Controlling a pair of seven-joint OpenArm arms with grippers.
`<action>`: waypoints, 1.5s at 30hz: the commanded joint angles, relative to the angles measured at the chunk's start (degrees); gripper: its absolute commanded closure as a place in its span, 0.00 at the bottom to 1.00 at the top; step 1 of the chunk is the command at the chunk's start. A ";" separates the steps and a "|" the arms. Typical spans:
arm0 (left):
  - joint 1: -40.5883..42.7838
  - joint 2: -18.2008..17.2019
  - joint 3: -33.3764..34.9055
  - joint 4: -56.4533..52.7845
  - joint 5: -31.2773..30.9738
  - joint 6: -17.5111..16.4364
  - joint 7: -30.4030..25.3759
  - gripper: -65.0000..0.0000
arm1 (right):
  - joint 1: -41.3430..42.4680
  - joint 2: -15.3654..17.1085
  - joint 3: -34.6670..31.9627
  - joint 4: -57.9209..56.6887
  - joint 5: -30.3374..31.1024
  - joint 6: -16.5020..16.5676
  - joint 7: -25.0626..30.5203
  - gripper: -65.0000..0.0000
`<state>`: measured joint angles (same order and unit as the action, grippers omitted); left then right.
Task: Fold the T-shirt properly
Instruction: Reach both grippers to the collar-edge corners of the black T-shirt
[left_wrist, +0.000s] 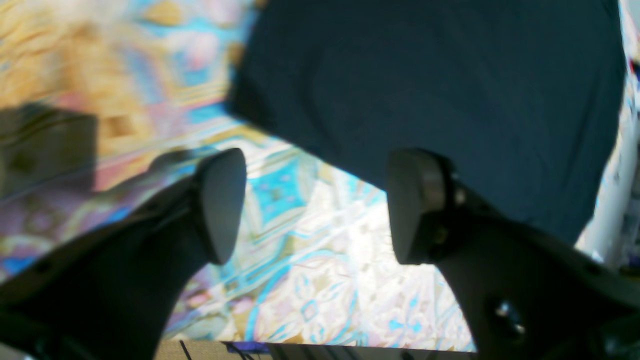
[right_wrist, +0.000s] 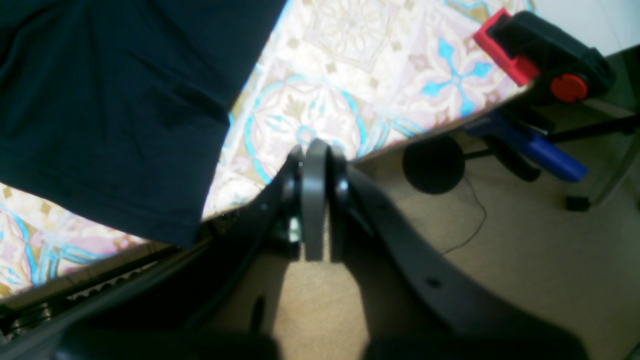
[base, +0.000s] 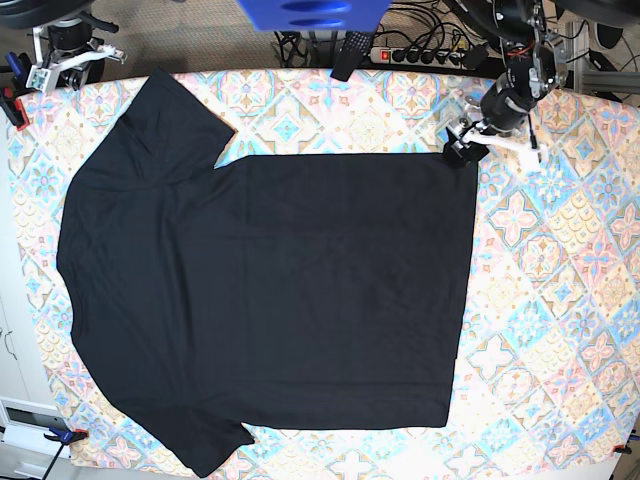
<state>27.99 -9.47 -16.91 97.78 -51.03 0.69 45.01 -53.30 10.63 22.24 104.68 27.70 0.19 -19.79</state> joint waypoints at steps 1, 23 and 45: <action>-0.34 0.02 -0.63 0.82 -0.71 -0.64 -0.40 0.30 | -0.64 0.49 0.40 0.85 0.12 0.03 1.11 1.00; -10.80 4.77 -1.25 -14.74 -0.80 -0.82 -0.22 0.51 | 0.86 0.31 -1.27 0.85 0.21 0.03 -1.26 1.00; -9.75 4.33 1.39 -14.39 -1.33 -0.82 -0.22 1.00 | 3.58 0.40 -13.49 0.77 3.20 0.03 -1.26 0.62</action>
<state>18.11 -4.78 -15.38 82.65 -52.73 -0.40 44.58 -49.63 10.35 8.25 104.62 31.16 0.19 -22.61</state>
